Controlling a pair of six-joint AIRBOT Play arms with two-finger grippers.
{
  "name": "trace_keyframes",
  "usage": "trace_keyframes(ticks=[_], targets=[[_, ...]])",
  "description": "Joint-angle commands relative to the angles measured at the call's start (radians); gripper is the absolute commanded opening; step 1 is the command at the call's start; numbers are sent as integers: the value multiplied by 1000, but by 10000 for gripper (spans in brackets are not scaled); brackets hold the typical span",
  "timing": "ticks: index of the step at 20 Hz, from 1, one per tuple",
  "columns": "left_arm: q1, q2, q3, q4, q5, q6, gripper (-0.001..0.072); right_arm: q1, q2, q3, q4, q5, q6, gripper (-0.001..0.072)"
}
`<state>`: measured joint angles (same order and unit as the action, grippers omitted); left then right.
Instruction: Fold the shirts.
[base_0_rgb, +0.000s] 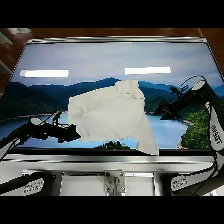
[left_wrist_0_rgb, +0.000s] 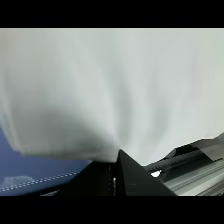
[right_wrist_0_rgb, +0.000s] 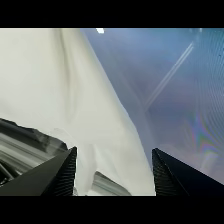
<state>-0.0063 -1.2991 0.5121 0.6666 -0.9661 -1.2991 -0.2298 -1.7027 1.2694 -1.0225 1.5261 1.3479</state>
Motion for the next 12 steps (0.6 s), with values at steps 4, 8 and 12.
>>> trace_keyframes(ticks=[4, 8, 12], targets=[[-6, 57, 0, -20, -10, 58, 35, 124, 0, -135, -14, -187, -8, 601], [-5, 134, 0, 3, -7, 58, 34, 192, -23, -138, -23, -204, 45, 571], [-6, 212, 31, 43, 18, 57, 33, 227, 8, -135, 17, -159, 14, 61]])
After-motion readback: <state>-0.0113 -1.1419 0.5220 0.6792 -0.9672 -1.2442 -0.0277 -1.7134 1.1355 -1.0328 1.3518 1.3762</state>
